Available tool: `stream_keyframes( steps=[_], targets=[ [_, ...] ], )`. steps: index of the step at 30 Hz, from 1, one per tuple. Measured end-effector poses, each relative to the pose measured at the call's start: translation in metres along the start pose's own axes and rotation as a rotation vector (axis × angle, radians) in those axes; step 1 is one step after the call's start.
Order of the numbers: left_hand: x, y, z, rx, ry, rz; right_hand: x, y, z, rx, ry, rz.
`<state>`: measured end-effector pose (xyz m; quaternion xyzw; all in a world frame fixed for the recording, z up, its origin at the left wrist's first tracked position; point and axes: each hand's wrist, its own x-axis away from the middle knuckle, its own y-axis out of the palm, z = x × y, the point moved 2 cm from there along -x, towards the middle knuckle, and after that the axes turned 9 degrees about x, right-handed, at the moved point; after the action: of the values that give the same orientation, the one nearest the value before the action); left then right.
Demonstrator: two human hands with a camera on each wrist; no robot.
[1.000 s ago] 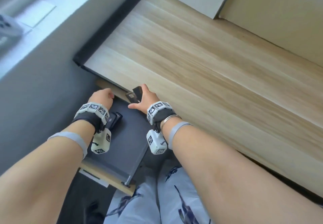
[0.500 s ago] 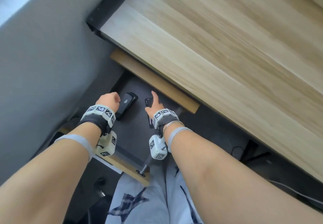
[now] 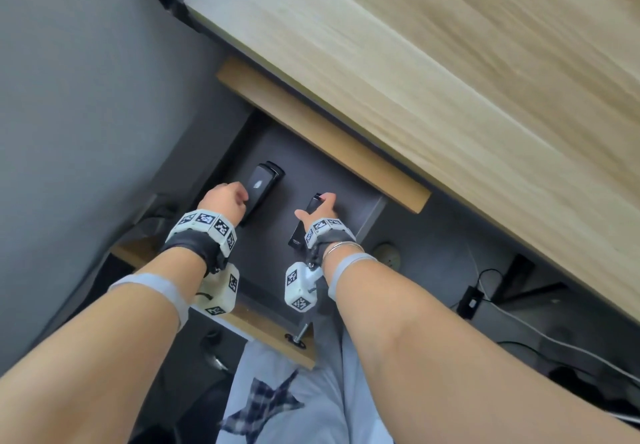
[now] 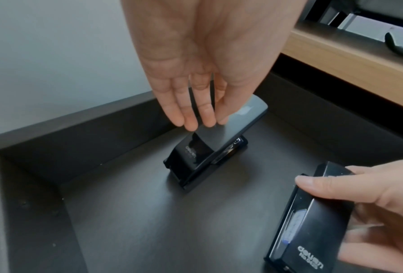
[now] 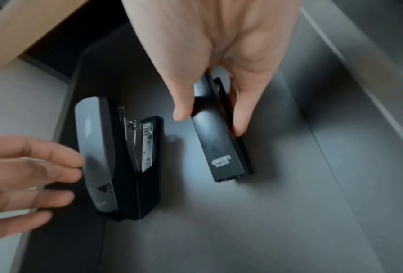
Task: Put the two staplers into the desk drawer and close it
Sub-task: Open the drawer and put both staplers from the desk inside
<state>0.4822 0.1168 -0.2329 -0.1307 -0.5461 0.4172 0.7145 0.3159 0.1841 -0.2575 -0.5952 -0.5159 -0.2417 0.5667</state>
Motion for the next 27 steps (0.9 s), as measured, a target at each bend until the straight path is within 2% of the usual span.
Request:
stream_keyframes(
  steps=[9, 14, 22, 27],
  targets=[
    [-0.001, 0.004, -0.003, 0.026, 0.010, -0.019, -0.005, 0.000, -0.001, 0.024, 0.007, 0.005],
    [0.011, -0.001, -0.001, 0.034, -0.024, -0.030, 0.012, -0.022, -0.007, 0.126, -0.026, 0.072],
    [0.050, -0.029, 0.011, 0.032, -0.099, 0.009, 0.071, -0.081, -0.043, 0.520, -0.325, 0.128],
    [0.080, -0.044, 0.021, 0.037, -0.152, 0.031, 0.111, -0.121, -0.073, 0.545, -0.592, 0.178]
  ],
)
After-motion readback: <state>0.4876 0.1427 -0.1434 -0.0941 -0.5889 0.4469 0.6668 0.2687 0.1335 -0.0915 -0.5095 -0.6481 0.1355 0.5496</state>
